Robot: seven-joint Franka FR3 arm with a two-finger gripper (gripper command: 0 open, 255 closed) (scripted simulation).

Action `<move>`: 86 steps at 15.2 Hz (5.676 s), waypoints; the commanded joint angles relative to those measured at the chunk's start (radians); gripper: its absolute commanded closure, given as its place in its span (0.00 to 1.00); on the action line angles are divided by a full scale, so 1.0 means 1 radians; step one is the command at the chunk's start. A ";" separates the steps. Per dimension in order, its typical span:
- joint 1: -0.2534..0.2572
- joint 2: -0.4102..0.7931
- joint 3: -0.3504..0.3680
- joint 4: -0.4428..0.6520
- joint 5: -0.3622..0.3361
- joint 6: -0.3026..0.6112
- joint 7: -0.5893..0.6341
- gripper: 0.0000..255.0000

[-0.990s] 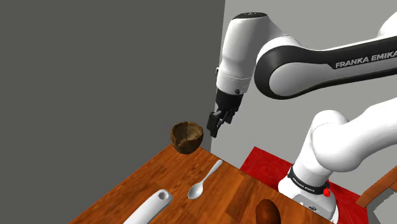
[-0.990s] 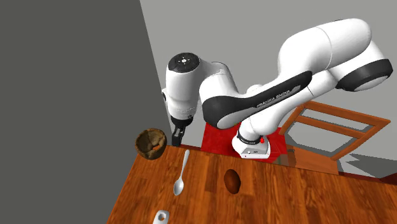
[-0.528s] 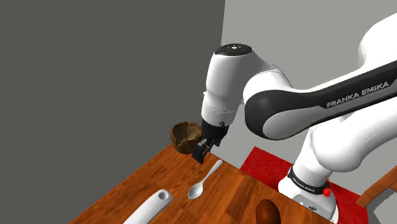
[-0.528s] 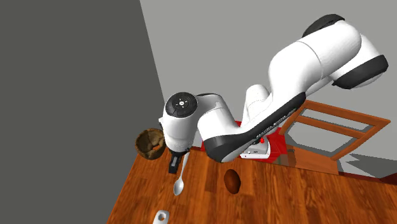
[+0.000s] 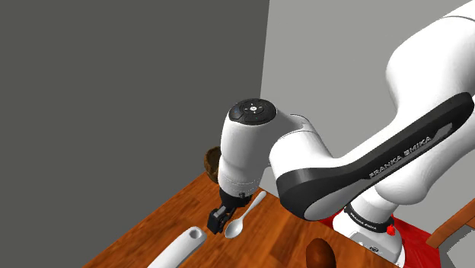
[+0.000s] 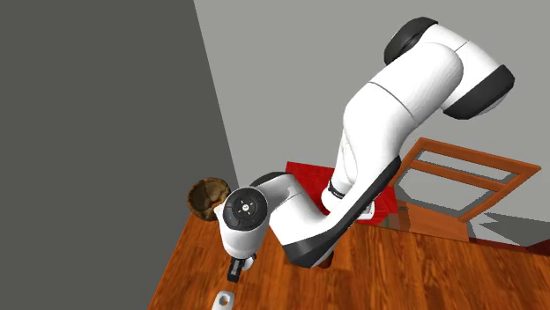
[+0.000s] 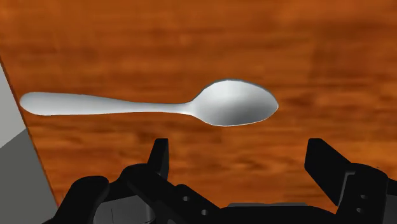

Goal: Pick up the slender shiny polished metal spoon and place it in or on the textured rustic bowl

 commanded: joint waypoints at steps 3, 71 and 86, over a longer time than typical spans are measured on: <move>-0.037 0.066 0.045 -0.011 -0.052 0.068 0.048 0.00; -0.145 0.178 -0.204 0.457 -0.161 -0.306 -0.232 1.00; -0.147 0.241 -0.185 0.323 -0.213 -0.123 -0.180 1.00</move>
